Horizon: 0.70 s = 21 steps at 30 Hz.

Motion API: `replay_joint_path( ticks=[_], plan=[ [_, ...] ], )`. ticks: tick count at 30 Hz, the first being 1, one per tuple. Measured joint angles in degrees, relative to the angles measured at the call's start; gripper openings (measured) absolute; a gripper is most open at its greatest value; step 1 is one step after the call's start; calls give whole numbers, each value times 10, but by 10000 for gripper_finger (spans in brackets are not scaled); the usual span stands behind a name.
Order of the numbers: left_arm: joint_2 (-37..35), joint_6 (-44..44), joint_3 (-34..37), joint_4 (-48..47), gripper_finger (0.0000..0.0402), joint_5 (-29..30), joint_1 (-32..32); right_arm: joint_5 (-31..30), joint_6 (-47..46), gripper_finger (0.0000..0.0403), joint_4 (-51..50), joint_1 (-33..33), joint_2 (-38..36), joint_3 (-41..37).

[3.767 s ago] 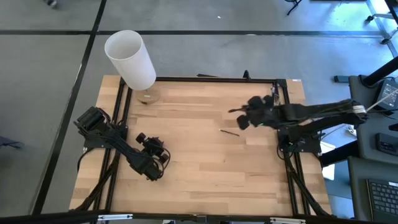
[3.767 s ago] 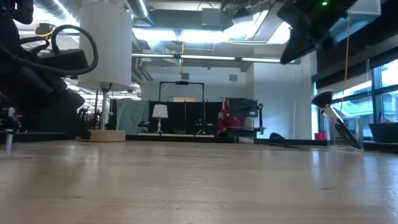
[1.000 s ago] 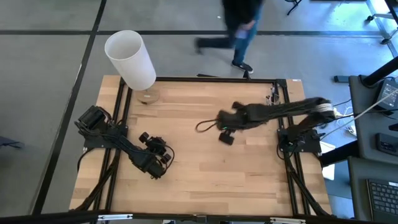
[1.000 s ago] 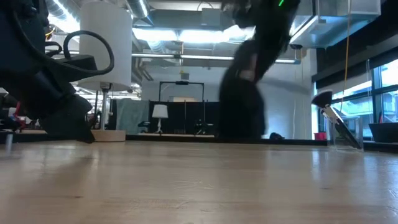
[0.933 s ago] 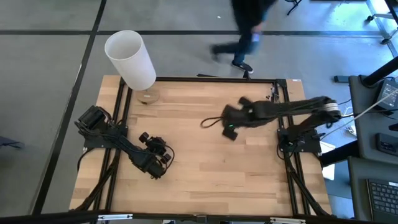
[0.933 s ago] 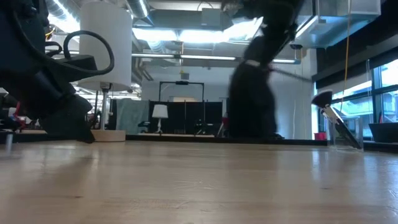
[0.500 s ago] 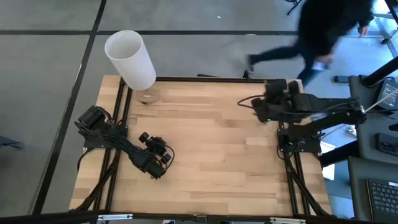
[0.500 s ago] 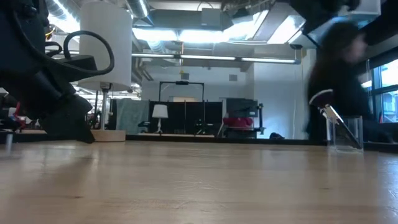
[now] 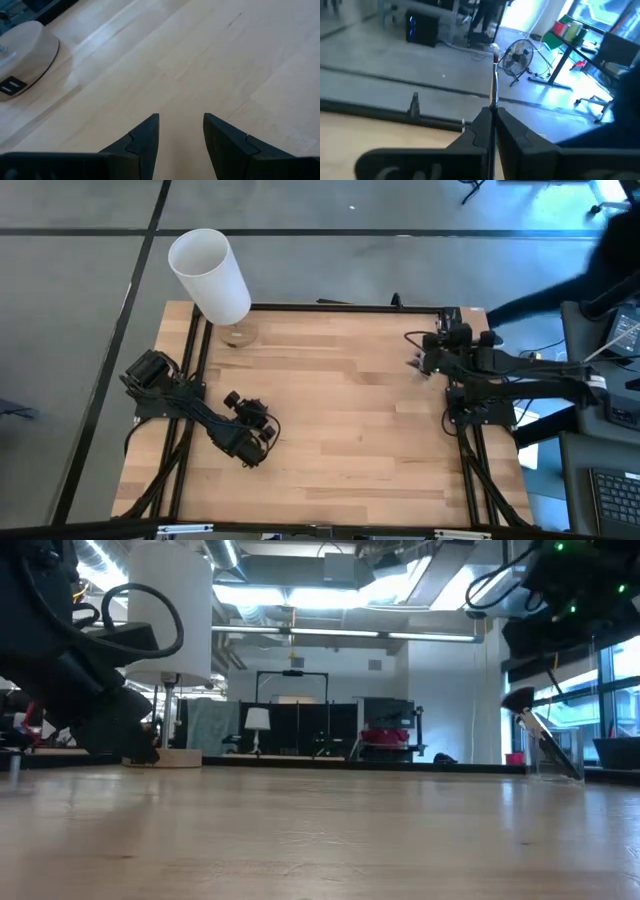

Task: Sort items
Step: Put the lip brush into the top section of the transparent organizer

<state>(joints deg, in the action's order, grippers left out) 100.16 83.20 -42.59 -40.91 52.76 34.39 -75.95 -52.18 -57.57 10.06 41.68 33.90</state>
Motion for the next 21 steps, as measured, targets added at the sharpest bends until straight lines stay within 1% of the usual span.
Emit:
replay_joint_path(
  ticks=[4,8,9,11,13,15,19,21],
  plan=[
    [0,0,0,0,148,11,-6,-9,62,21,124,30,-18,-51],
    [0,-1,0,0,148,8,-15,-12,174,21,268,60,-16,-90],
    [0,-7,0,0,148,5,-16,-9,206,21,302,69,-14,-98],
    [0,-21,0,2,148,0,-16,22,264,21,361,92,-13,-113],
    [0,-25,0,2,148,-1,-16,56,300,21,395,115,-12,-123],
    [0,-25,0,2,148,-1,-16,78,312,21,402,134,-12,-128],
    [0,-25,0,2,148,-7,-15,89,318,21,398,168,-12,-128],
    [0,-26,0,2,148,-11,-15,110,317,21,399,182,-12,-128]
  ],
)
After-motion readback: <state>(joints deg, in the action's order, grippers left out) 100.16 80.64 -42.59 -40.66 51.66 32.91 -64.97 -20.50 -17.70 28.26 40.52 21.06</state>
